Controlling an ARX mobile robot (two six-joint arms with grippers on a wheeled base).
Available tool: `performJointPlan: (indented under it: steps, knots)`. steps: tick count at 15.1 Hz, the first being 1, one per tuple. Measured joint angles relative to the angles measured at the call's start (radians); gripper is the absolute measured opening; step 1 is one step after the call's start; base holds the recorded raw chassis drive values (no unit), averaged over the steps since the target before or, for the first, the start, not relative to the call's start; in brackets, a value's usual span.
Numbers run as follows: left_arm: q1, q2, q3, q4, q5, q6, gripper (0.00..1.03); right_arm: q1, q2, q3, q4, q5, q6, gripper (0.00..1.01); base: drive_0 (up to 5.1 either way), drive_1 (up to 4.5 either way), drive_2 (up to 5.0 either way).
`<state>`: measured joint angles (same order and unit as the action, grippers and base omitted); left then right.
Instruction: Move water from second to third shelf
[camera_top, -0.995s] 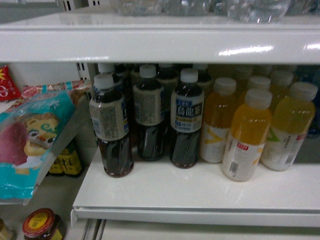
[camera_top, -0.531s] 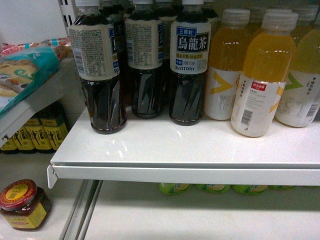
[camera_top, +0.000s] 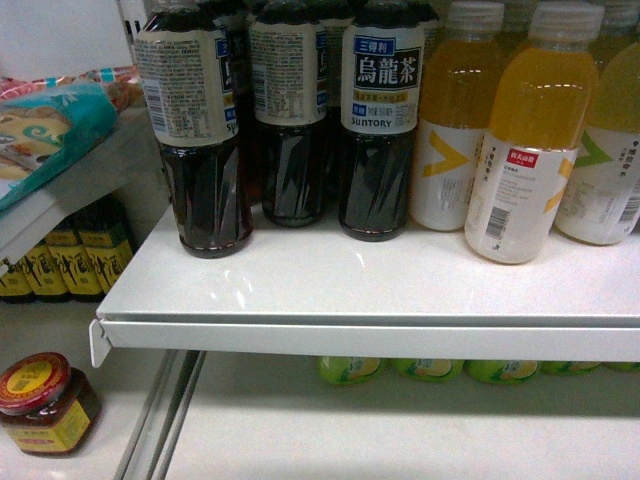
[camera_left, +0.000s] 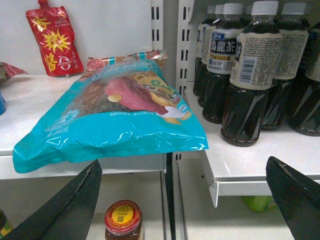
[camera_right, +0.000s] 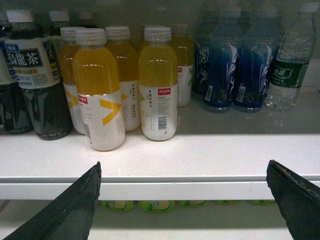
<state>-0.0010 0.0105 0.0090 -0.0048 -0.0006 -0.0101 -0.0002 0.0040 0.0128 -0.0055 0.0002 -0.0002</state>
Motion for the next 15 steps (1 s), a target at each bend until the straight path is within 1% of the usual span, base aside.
performJointPlan:
  steps: [15]
  knots:
    - [0.000, 0.000, 0.000, 0.000, 0.000, 0.000, 0.98, 0.000, 0.000, 0.000, 0.000, 0.000, 0.000, 0.98, 0.0, 0.00, 0.0]
